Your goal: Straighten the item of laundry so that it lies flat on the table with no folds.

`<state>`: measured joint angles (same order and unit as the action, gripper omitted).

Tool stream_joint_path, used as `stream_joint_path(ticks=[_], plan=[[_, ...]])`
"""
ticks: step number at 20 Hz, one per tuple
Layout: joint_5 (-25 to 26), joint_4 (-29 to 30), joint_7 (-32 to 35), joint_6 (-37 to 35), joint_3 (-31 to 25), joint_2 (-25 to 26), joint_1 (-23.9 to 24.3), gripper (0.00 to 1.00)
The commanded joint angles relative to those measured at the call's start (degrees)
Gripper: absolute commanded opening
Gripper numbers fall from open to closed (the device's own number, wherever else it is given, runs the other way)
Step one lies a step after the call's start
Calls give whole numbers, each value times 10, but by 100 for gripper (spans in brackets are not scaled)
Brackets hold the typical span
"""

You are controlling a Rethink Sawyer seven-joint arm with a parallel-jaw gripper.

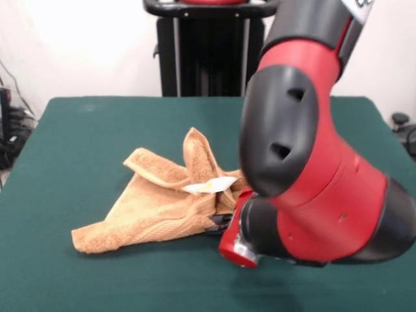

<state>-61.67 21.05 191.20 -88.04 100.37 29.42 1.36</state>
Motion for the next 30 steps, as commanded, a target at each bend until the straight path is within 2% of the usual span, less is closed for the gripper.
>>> stream_joint_path(ticks=[1,3,5,9,11,17,21,26,30], plan=[[90,170,-31,218,-190,-3,-126,0],[126,238,-66,292,-251,-13,-150,0],[160,312,-127,372,-323,-43,-165,0],[252,427,-229,519,-431,-122,-157,0],[300,460,-263,581,-477,-159,-136,0],[459,506,-310,701,-578,-243,-52,0],[578,513,-341,773,-645,-286,29,0],[731,526,-365,827,-724,-342,122,0],[832,539,-364,846,-771,-374,170,0]])
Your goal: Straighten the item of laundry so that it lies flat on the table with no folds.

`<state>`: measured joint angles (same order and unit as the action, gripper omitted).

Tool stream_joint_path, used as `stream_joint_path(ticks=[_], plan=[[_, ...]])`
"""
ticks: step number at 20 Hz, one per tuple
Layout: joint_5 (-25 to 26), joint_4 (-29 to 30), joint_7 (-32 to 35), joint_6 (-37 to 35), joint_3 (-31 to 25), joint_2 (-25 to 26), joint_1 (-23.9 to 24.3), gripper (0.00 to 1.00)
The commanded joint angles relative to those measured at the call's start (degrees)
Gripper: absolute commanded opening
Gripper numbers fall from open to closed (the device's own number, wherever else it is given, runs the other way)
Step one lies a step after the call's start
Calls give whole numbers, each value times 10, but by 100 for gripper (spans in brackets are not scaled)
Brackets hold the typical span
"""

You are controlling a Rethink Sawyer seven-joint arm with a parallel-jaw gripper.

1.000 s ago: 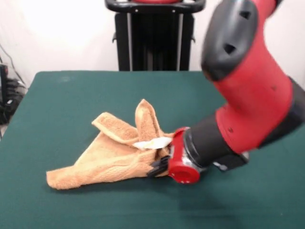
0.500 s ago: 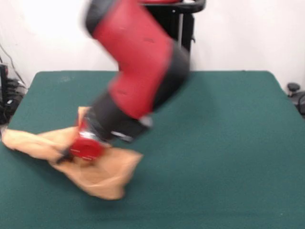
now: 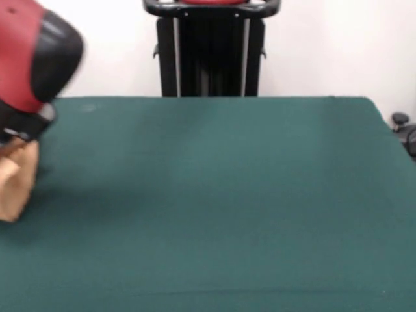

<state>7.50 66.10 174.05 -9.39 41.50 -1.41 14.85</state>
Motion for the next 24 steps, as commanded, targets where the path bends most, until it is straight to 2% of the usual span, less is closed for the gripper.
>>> stream_joint_path(ticks=[1,4,8,12,16,24], plan=[[162,93,-190,61,-189,-73,40,0],[227,111,-203,47,-226,-106,69,0],[283,107,-156,72,-222,-97,66,0],[315,102,-105,86,-205,-84,48,0],[326,88,-64,116,-173,-55,25,0],[353,104,-56,135,-177,-59,24,0]])
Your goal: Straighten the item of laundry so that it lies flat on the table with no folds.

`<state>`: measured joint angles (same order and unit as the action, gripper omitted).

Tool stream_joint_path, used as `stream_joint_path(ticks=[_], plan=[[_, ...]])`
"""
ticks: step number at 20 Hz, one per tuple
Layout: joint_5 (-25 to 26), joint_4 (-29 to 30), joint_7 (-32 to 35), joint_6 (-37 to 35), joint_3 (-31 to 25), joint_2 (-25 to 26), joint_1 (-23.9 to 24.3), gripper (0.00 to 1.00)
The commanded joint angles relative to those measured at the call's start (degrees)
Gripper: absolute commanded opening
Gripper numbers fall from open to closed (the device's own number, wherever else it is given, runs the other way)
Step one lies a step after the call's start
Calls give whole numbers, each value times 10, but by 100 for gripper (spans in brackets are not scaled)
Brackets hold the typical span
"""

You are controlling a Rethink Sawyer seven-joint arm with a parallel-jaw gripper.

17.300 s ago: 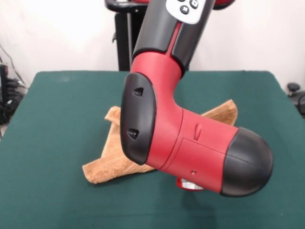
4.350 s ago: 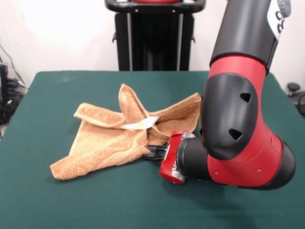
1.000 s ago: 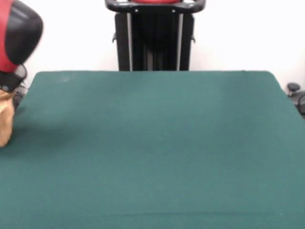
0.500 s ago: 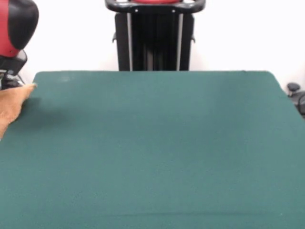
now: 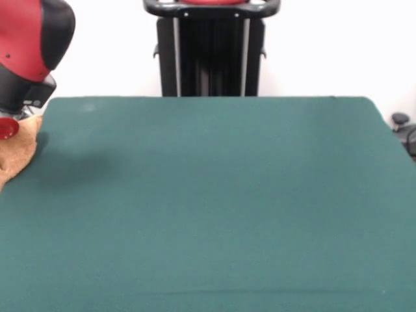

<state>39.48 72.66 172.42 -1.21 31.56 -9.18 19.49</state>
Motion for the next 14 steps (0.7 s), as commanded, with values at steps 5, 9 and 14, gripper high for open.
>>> stream_joint_path(ticks=[5,9,14], plan=[[63,117,-68,7,-117,-60,-11,0],[88,200,-124,-50,-183,-160,33,0],[106,269,-194,-99,-257,-247,98,0]])
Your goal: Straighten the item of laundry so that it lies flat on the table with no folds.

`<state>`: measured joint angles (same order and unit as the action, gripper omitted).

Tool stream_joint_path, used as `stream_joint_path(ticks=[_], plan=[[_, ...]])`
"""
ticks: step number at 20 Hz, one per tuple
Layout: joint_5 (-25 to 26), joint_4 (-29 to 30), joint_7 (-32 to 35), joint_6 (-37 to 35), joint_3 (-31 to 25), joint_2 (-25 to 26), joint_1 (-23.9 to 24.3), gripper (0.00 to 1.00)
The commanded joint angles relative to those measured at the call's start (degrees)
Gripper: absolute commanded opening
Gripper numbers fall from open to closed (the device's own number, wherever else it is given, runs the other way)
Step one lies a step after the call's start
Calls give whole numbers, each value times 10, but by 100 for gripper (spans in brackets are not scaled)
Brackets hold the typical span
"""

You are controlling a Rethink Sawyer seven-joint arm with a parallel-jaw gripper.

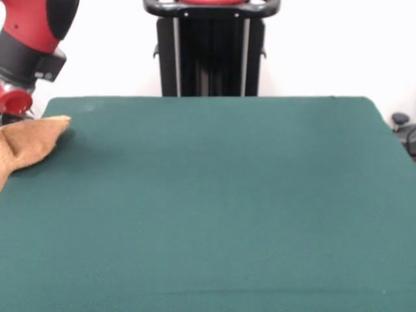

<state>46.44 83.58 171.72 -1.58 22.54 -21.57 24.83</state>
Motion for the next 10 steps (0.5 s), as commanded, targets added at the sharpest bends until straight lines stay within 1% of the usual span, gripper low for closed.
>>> stream_joint_path(ticks=[1,5,8,10], plan=[[36,171,-200,-105,-177,-137,53,0],[41,213,-241,-131,-219,-186,93,0],[63,232,-262,-132,-249,-203,126,0],[81,242,-263,-129,-260,-209,141,0]])
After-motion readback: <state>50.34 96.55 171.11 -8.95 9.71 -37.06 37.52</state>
